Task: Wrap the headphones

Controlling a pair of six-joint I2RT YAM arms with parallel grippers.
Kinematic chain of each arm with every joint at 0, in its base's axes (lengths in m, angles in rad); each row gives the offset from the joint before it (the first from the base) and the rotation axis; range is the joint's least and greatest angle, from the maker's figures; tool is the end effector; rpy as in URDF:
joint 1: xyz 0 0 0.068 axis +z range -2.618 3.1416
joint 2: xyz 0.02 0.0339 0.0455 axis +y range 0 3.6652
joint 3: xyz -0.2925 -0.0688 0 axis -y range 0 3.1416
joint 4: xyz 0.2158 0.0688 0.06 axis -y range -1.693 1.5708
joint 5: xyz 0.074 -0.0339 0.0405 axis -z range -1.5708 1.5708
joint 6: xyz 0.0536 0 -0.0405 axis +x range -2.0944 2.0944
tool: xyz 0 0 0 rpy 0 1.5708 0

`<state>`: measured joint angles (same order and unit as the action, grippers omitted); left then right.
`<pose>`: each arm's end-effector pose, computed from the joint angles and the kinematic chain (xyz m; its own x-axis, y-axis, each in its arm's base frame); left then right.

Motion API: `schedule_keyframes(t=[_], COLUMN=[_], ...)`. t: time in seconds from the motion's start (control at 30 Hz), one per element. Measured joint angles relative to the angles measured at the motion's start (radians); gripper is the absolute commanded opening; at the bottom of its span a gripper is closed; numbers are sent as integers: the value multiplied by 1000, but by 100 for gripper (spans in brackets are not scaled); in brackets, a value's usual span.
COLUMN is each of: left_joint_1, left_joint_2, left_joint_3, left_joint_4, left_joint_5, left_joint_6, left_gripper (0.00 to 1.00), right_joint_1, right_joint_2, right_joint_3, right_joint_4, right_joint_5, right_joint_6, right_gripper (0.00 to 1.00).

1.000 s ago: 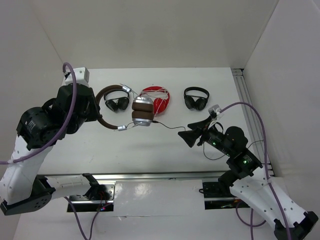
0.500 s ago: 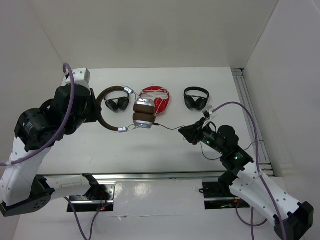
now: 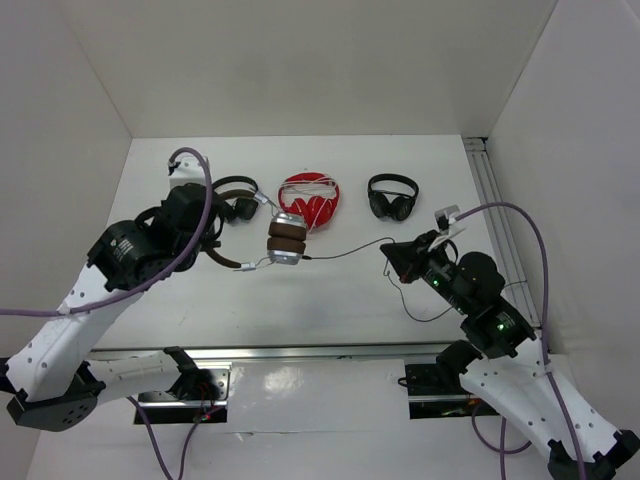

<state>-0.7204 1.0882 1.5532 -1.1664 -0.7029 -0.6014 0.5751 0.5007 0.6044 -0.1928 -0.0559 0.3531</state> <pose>0.1266 -0.0650 0.4489 -0.4747 -0.1578 -0.8659 -0.1654 0.9823 -0.0883 0.0813 0.0563 0.3246 -0.2740 0.2338 -0.9329 -0.5276 0.7745 0.3491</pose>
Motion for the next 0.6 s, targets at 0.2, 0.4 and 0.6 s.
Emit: schedule_keyframes(t=[0.2, 0.4, 0.6], left_joint_1=[0, -68, -181], left_joint_2=[-11, 24, 64], left_joint_3=[-137, -186, -186], left_joint_4=[153, 221, 257], left_joint_5=[37, 149, 277], left_joint_6=[106, 227, 317], left_gripper=[0, 0, 0], right_joint_1=[0, 0, 0], right_joint_2=[61, 127, 138], right_joint_3=[174, 236, 242], right_joint_4=[-77, -145, -177], right_joint_5=[-60, -196, -281], right_joint_6=[-54, -127, -169], right_gripper=[0, 0, 0])
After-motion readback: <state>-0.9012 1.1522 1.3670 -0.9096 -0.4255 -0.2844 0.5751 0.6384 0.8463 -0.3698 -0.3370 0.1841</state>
